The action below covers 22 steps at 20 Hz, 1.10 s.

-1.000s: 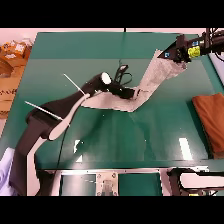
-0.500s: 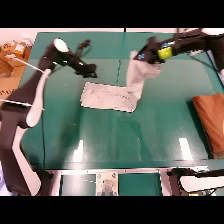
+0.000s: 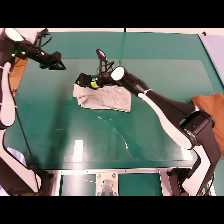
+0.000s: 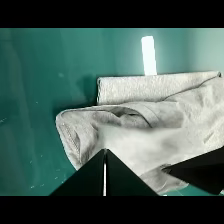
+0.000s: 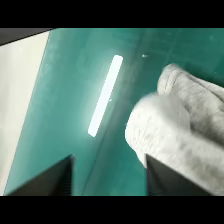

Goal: Fold the shirts.

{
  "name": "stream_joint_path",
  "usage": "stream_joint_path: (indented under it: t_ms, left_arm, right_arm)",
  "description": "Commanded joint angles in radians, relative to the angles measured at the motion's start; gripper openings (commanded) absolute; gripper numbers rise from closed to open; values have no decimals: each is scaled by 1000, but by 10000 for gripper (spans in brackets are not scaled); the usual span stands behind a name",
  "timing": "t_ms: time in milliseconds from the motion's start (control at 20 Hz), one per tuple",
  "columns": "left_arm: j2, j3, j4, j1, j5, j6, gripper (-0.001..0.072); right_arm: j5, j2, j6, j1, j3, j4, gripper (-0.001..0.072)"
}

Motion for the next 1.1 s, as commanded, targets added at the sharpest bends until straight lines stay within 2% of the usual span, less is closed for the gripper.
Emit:
stream_joint_path:
  t_ms: [0,250,350,450,500,550,600,650,900,1050]
  left_arm:
    - [3,-32,4,24,-3,5,19]
    - [3,-35,28,24,10,5,18]
    - [3,-35,49,24,4,5,18]
    - [3,-35,69,24,0,5,18]
    - [3,-35,72,24,1,5,18]
    - [3,-35,72,24,3,5,18]
    - [3,-35,72,24,5,5,18]
    - [3,-35,72,24,5,5,18]
    - [3,-35,71,24,5,4,18]
    - [3,-35,71,24,15,3,18]
  right_arm:
    - [13,-24,-2,-16,0,5,26]
    - [370,54,-8,-229,-5,-82,12]
    - [414,137,-3,-312,-86,-129,13]
    - [397,246,-4,-394,-232,-153,13]
    - [399,286,-3,-437,-299,-172,35]
    - [399,317,-1,-483,-363,-176,207]
    - [399,331,0,-524,-415,-174,435]
    - [400,332,-1,-549,-451,-174,545]
    - [304,322,-1,-525,-591,-162,545]
    - [208,257,-2,-435,-591,-75,545]
